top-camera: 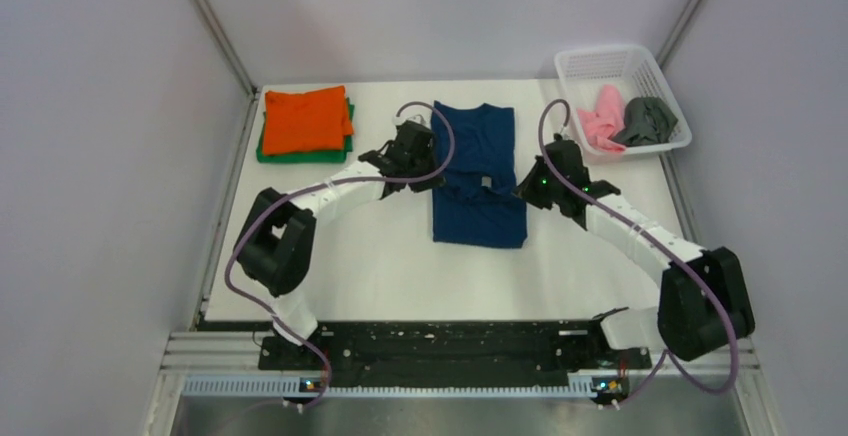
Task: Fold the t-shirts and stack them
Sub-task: Fold the folded rectangular tshirt in 1/3 of the way, then grab one side of the 2/3 rectangular tshirt with both arms
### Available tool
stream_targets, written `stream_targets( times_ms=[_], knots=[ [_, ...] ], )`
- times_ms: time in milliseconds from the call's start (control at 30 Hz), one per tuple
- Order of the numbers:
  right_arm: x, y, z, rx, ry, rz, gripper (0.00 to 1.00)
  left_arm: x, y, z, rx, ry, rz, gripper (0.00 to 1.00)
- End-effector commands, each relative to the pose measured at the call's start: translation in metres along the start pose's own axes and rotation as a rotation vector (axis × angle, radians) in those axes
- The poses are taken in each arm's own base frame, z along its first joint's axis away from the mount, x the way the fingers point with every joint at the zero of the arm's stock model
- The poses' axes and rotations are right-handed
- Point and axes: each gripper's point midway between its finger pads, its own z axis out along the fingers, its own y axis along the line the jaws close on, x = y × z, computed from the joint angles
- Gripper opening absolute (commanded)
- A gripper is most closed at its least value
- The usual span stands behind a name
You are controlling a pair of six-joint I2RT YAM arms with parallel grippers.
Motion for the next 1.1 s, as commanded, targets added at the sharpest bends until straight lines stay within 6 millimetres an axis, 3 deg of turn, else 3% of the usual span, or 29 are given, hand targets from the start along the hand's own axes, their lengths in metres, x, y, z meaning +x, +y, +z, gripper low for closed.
stream_targets(
  times_ms=[0,333,467,500,567,667,733,767,833,867,900,967,1067],
  knots=[
    [-0.035,0.011,0.017,-0.085,-0.029,0.016,0.00,-0.018,0.010,0.010,-0.010,0.028,-0.005,0.00],
    [-0.046,-0.009,0.059,-0.115,0.035,0.072,0.00,-0.022,0.040,0.047,-0.038,0.132,-0.064,0.00],
    [-0.050,-0.004,0.068,-0.146,0.036,0.050,0.00,-0.029,0.034,0.049,-0.003,0.127,-0.050,0.00],
    [-0.053,-0.002,0.071,-0.149,0.034,0.048,0.01,-0.032,0.029,0.049,0.018,0.122,-0.041,0.03],
    [-0.058,-0.002,0.077,-0.145,0.030,0.056,0.06,-0.039,0.020,0.050,0.048,0.118,-0.023,0.17],
    [-0.074,-0.003,0.087,-0.130,0.017,0.095,0.19,-0.056,0.012,0.052,0.061,0.095,-0.005,0.45],
    [-0.083,-0.003,0.090,-0.112,0.019,0.110,0.32,-0.068,0.008,0.046,0.067,0.094,-0.011,0.72],
    [-0.087,-0.002,0.090,-0.108,0.016,0.100,0.39,-0.073,0.007,0.041,0.067,0.096,-0.017,0.94],
    [-0.094,-0.005,0.084,-0.075,-0.007,0.083,0.58,-0.079,0.009,0.028,0.060,0.072,-0.012,0.99],
    [-0.094,-0.010,0.079,-0.047,-0.014,0.071,0.76,-0.080,0.011,0.020,0.053,0.058,-0.007,0.99],
    [-0.094,-0.013,0.073,-0.029,-0.023,0.065,0.84,-0.078,0.013,0.012,0.048,0.051,-0.004,0.99],
    [-0.085,-0.017,0.060,-0.034,-0.025,0.060,0.93,-0.067,0.018,-0.002,0.049,0.056,-0.011,0.99],
    [-0.057,-0.021,0.038,-0.078,0.004,0.054,0.94,-0.035,0.024,-0.018,0.067,0.093,-0.030,0.99]
  ],
)
